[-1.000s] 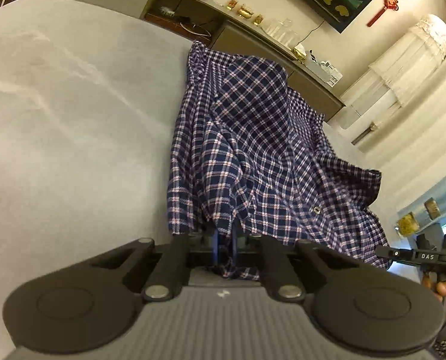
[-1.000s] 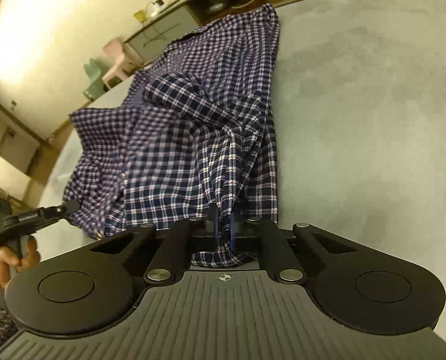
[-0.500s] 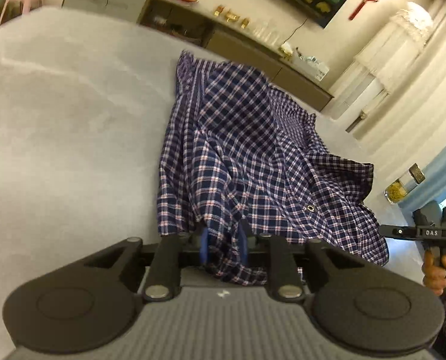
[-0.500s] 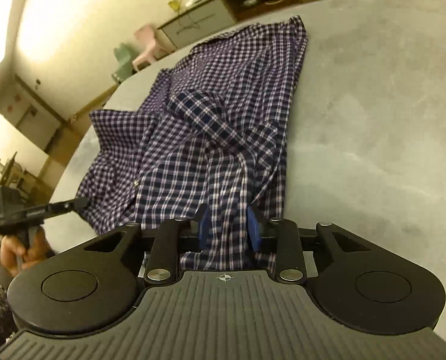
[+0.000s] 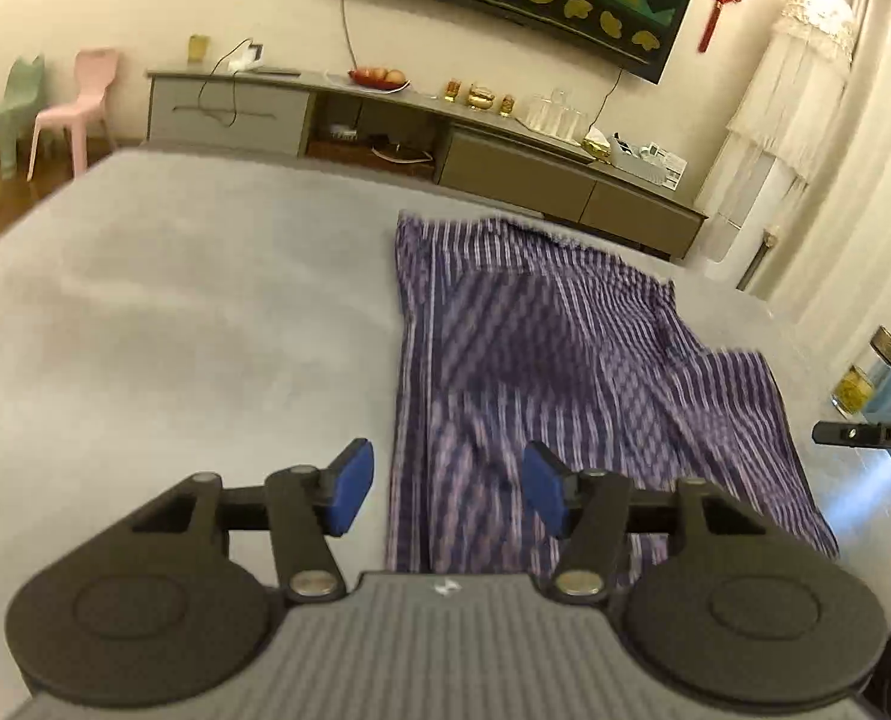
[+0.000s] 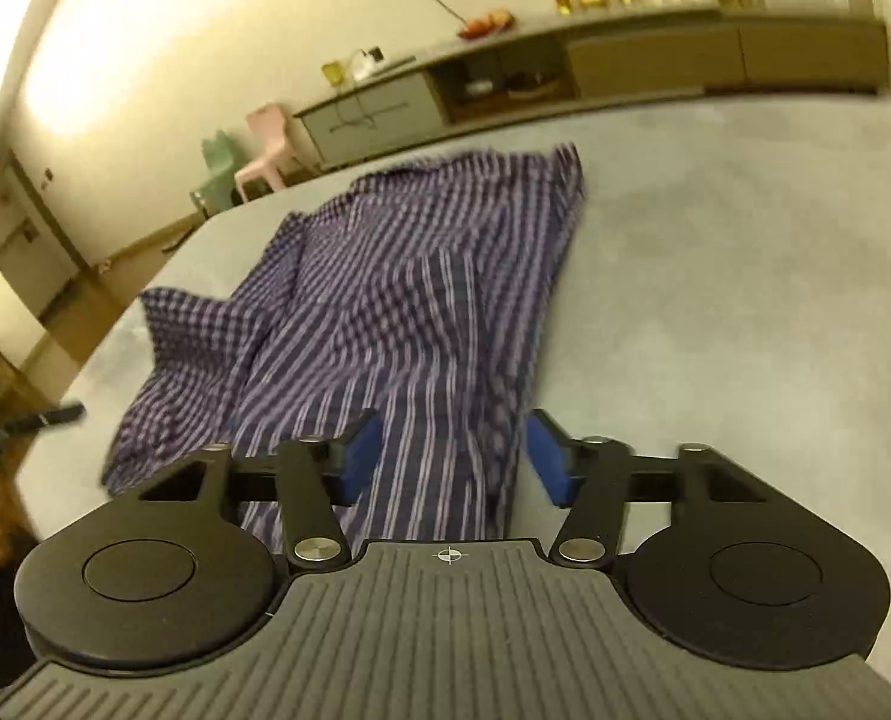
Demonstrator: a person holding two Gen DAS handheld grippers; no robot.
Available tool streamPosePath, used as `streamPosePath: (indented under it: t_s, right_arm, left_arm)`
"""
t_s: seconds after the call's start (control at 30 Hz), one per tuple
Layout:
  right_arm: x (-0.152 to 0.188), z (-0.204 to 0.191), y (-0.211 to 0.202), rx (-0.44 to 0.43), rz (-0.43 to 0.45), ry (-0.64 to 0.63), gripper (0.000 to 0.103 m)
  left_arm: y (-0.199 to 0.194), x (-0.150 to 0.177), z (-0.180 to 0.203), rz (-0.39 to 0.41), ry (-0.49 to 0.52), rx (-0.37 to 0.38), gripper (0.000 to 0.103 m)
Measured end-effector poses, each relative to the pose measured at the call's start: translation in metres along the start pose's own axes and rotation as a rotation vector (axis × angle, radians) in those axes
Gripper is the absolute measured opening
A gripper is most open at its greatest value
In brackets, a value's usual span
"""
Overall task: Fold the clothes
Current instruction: 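Open both grippers and regrasp the folded shirt edge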
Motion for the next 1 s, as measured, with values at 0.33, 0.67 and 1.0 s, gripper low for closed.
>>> streamPosePath:
  t_s: [0.33, 0.67, 1.0]
  right_arm:
    - [-0.032, 0.014, 0.061, -0.065, -0.032, -0.015, 0.000]
    - [-0.032, 0.051, 0.062, 0.002, -0.037, 0.135, 0.000]
    - [-0.034, 0.050, 0.064, 0.077, 0.008, 0.099, 0.002]
  left_arm:
    - [0.102, -0.069, 0.042, -0.088, 0.102, 0.148, 0.005]
    - [0.137, -0.055, -0.009, -0.110, -0.073, 0.176, 0.021]
    - [0.097, -0.036, -0.017, -0.099, -0.069, 0.195, 0.044]
Point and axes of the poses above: each gripper's, at about its wrist camera, not at the fingertips, and y roughly the way its jaws point, z to its right, x to its underside, the point moved 2 cm from there along y, roughly the way its jaws point, and after that the axes turned 14 degrees about -x, right-handed, at the moved point
